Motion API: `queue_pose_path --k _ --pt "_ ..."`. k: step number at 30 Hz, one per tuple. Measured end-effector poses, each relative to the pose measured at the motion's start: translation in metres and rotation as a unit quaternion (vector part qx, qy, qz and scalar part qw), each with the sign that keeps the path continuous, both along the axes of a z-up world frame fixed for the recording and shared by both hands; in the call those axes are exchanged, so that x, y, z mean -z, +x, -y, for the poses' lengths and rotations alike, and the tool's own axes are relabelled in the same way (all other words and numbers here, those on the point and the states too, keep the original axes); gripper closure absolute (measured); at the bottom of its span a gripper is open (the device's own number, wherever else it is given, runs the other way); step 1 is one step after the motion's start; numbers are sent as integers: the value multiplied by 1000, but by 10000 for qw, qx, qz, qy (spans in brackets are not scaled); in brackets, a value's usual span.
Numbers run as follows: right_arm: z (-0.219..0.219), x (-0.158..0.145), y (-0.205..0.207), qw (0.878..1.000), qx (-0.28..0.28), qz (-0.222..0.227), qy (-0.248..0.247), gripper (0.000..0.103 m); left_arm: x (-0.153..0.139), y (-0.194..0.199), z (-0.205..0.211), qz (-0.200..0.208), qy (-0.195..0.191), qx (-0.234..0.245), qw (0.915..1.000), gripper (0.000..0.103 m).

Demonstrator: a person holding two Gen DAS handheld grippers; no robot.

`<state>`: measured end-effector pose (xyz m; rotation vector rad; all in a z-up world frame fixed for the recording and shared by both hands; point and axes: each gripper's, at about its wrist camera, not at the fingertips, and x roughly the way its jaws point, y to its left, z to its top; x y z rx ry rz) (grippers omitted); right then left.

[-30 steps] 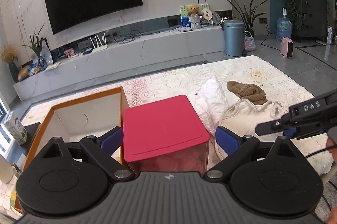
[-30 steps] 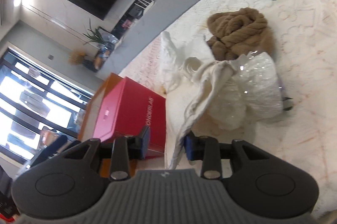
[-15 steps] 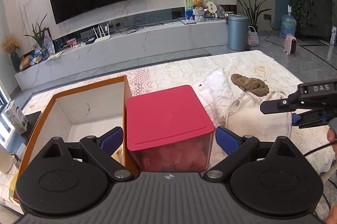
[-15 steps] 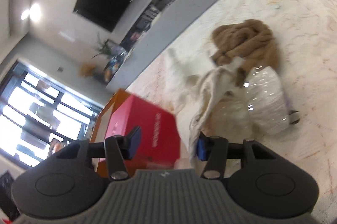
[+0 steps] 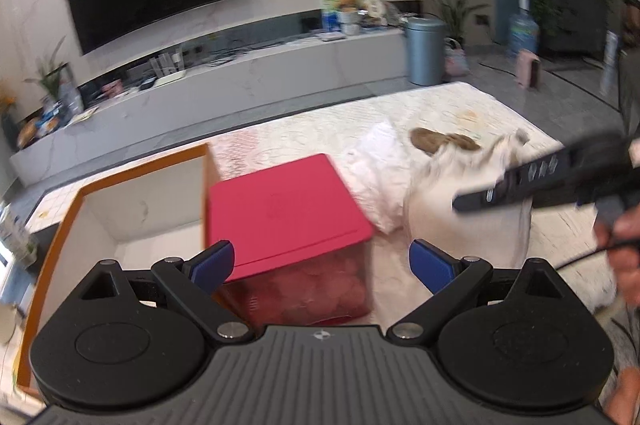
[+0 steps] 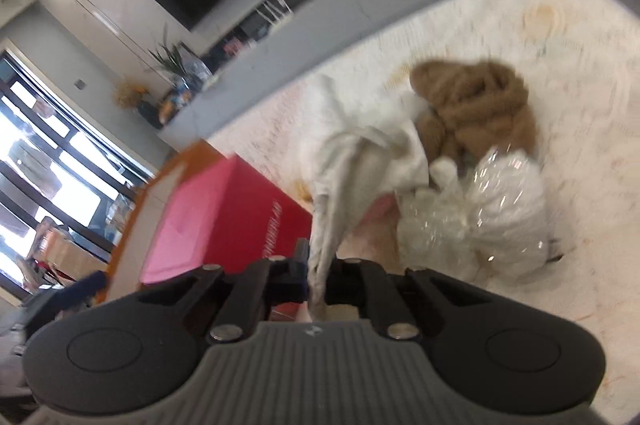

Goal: Organize soft objects
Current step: 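Lift the cloth bag with the right tool while the left tool grasps a clear plastic bag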

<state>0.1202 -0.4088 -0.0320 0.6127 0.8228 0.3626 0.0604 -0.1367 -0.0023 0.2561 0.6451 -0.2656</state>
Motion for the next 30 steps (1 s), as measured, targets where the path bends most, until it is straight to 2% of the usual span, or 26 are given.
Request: queue_pose_path --k 2,4,6,9,12,15,18,20,21,25,26,30 --pt "11 -11 -12 9998 75 180 75 100 4 2 9 -90 112 213 9997 0" --pt "24 -22 -25 9989 192 392 172 100 8 5 22 -178 412 409 9982 0" --pt "38 -30 -35 9976 322 568 234 100 14 7 37 -187 721 816 9939 0" --pt "55 -40 -47 9953 576 763 176 100 31 11 62 -280 899 1528 9838 0" --pt "68 -41 -54 9941 739 772 180 100 52 21 85 -698 1076 2186 9673 0" --pt "76 -38 -60 9936 850 717 219 100 72 32 97 -864 1269 2361 9595 0" --pt "78 -32 -57 9942 909 552 176 100 87 40 101 -860 1453 2442 9549 0" --pt "80 -28 -54 9945 919 468 162 100 92 43 105 -704 1605 2451 9535 0" --pt "79 -28 -52 9947 922 436 128 100 95 44 107 -667 1623 2505 9521 0" --pt "78 -21 -47 9952 932 308 48 100 98 51 110 -1244 1245 2682 9471 0" --pt "78 -20 -48 9953 924 299 57 100 98 50 110 -1313 1195 2803 9434 0" --pt "82 -21 -52 9944 1003 318 65 100 106 39 111 -1363 1253 3495 9185 0"
